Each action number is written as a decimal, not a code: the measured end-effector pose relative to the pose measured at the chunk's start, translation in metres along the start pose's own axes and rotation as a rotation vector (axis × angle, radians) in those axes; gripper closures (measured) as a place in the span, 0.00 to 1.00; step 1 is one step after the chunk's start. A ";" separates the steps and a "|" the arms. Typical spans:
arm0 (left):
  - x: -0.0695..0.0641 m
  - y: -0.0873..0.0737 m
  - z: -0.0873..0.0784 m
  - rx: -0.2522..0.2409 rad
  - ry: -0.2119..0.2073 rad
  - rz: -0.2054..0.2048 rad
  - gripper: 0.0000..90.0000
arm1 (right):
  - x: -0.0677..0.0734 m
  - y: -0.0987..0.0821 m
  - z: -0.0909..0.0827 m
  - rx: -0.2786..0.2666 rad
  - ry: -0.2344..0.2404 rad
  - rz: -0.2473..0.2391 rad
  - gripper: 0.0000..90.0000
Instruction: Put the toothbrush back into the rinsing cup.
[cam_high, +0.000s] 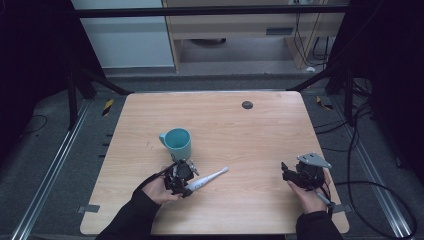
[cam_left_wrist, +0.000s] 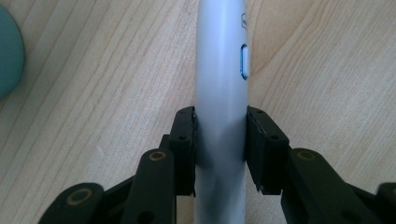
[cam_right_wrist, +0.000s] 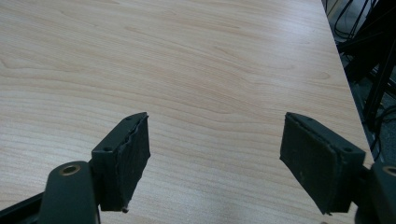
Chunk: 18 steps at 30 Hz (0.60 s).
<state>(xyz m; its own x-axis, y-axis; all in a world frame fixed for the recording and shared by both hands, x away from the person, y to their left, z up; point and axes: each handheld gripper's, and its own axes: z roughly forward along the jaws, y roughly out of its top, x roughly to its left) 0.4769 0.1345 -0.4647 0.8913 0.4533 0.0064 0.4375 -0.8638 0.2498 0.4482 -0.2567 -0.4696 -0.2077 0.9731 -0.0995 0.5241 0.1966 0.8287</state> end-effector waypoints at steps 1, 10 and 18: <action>0.000 0.000 0.000 0.003 0.001 0.003 0.73 | 0.000 0.000 0.000 0.001 0.001 0.001 0.27; 0.000 0.000 -0.001 0.002 -0.018 0.010 0.73 | -0.001 0.000 0.000 0.003 0.002 0.002 0.27; -0.002 -0.002 -0.019 -0.071 -0.003 0.014 0.73 | -0.004 -0.001 -0.001 0.003 -0.002 0.009 0.27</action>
<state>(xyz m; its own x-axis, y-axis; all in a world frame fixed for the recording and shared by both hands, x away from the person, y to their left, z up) 0.4716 0.1396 -0.4469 0.8978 0.4403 0.0078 0.4152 -0.8523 0.3180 0.4476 -0.2609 -0.4697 -0.2011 0.9751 -0.0935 0.5283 0.1883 0.8279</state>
